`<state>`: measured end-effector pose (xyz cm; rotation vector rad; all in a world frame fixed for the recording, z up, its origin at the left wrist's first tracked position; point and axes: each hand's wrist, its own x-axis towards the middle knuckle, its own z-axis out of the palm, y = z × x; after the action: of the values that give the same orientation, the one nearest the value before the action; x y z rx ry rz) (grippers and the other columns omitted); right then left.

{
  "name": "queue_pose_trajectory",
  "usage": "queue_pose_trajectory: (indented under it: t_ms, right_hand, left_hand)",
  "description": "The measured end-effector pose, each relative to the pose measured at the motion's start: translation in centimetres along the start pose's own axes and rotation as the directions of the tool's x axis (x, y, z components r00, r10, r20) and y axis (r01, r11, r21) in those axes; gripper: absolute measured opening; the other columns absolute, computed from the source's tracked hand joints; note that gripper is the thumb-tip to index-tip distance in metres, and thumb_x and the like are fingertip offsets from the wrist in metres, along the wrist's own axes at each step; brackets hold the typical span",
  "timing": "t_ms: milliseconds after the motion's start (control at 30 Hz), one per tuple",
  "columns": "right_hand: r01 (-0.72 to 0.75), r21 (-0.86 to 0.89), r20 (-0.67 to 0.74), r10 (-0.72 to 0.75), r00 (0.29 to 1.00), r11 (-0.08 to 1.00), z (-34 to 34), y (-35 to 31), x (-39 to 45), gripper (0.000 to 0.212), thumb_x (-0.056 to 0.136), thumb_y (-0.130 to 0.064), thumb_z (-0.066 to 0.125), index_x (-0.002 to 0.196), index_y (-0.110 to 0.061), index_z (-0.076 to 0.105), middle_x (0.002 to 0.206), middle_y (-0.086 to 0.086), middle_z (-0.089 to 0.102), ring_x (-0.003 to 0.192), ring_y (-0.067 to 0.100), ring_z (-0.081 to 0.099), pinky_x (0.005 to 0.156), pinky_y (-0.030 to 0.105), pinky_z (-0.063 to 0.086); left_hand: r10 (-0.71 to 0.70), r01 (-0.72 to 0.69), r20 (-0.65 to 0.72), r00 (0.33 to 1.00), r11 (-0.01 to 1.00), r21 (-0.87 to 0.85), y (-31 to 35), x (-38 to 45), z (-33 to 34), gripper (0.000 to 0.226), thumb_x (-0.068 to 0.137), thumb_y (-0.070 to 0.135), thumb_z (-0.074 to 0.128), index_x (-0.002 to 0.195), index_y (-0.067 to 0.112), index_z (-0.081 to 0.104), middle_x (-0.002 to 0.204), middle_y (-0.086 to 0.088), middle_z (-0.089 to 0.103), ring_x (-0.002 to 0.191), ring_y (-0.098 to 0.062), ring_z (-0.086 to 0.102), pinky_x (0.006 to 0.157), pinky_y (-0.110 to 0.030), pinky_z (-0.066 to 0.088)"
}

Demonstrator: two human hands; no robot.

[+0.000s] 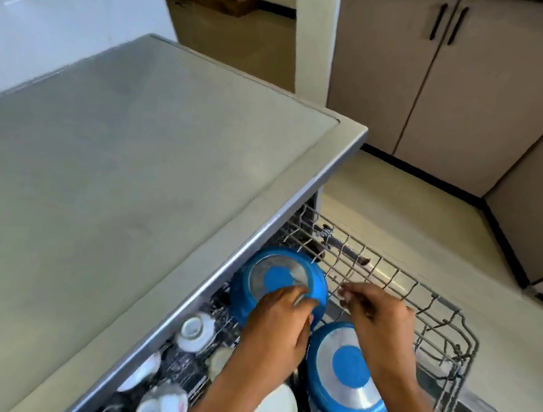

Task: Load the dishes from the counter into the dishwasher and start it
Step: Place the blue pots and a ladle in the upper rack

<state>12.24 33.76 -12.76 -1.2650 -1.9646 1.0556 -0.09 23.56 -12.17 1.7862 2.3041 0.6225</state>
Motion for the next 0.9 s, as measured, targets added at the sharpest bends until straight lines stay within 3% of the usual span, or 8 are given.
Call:
queue_pose_trajectory:
  t_ms: [100,300,400,500,600,700,800,900]
  right_hand:
    - [0.01,0.01,0.063,-0.011,0.998,1.0,-1.4,-5.1,-5.5,0.016,0.078,-0.012,0.073,0.084,-0.026,0.073,0.069,-0.016,0.069,0.06,-0.005,0.061,0.06,0.013,0.049]
    - [0.178,0.11,0.262,-0.201,0.944,0.978,-1.9,-17.4,-15.9,0.018,0.072,-0.01,0.078,0.08,-0.026,0.074,0.067,-0.009,0.071,0.063,-0.013,0.059,0.058,0.001,0.038]
    - [0.257,0.178,0.379,-0.307,0.873,0.95,0.5,-22.9,-19.0,0.024,0.074,-0.019,0.077,0.074,-0.041,0.069,0.069,-0.016,0.068,0.059,-0.012,0.059,0.06,0.004,0.043]
    - [0.255,0.26,0.484,-0.354,0.801,0.932,3.9,-27.5,-20.9,0.024,0.081,-0.016,0.069,0.074,-0.039,0.066,0.068,-0.019,0.07,0.064,-0.005,0.065,0.065,0.018,0.05]
    - [0.314,0.301,0.522,-0.431,0.736,0.9,8.6,-32.3,-22.9,0.033,0.079,-0.005,0.069,0.075,-0.037,0.065,0.066,-0.024,0.068,0.062,-0.005,0.065,0.062,0.007,0.046]
    - [0.364,0.296,0.558,-0.469,0.685,0.883,13.5,-36.5,-24.5,0.027,0.08,-0.011,0.07,0.077,-0.038,0.066,0.065,-0.019,0.068,0.064,-0.001,0.065,0.065,0.013,0.05]
    - [0.407,0.277,0.565,-0.49,0.664,0.871,18.3,-39.9,-25.7,0.017,0.083,-0.014,0.067,0.086,-0.03,0.071,0.075,-0.013,0.071,0.071,0.004,0.066,0.075,0.03,0.056]
    - [0.437,0.252,0.549,-0.499,0.67,0.863,22.6,-42.3,-26.8,0.015,0.083,-0.012,0.066,0.089,-0.023,0.072,0.078,-0.01,0.072,0.072,0.006,0.066,0.076,0.027,0.054]
  left_hand:
    - [0.028,-0.028,-0.096,0.995,1.0,0.004,2.4,-7.0,-6.9,0.028,0.087,0.026,0.043,0.104,0.023,0.065,0.109,0.007,0.063,0.092,-0.012,0.062,0.073,-0.029,0.055]
    - [-0.144,0.156,-0.31,0.94,0.988,0.014,4.4,-22.7,-20.1,0.024,0.087,0.027,0.048,0.108,0.03,0.06,0.115,0.009,0.062,0.101,-0.009,0.059,0.086,-0.023,0.044]
    - [-0.304,0.366,-0.446,0.842,0.929,0.06,3.4,-29.7,-25.1,0.024,0.087,0.027,0.048,0.103,0.029,0.065,0.113,0.01,0.063,0.1,-0.006,0.057,0.087,-0.016,0.041]
    - [-0.411,0.522,-0.555,0.724,0.851,0.051,1.4,-34.7,-28.2,0.026,0.086,0.028,0.047,0.096,0.024,0.071,0.108,0.008,0.065,0.098,-0.006,0.058,0.085,-0.019,0.044]
    - [-0.527,0.653,-0.608,0.594,0.758,-0.019,-2.0,-38.5,-30.7,0.023,0.085,0.03,0.048,0.095,0.027,0.069,0.108,0.011,0.064,0.096,-0.007,0.059,0.078,-0.019,0.048]
    - [-0.599,0.733,-0.609,0.52,0.679,-0.042,-7.5,-40.5,-33.0,0.018,0.082,0.027,0.056,0.095,0.027,0.068,0.11,0.01,0.064,0.096,-0.012,0.062,0.076,-0.024,0.05]
    - [-0.63,0.764,-0.595,0.499,0.644,-0.041,-14.1,-40.9,-35.9,0.019,0.083,0.018,0.061,0.101,0.018,0.069,0.111,0.002,0.065,0.098,-0.018,0.062,0.08,-0.027,0.048]
    - [-0.643,0.759,-0.521,0.562,0.65,0.016,-21.0,-40.6,-37.8,0.032,0.079,0.004,0.063,0.11,0.012,0.067,0.113,-0.002,0.064,0.1,-0.022,0.06,0.081,-0.032,0.048]
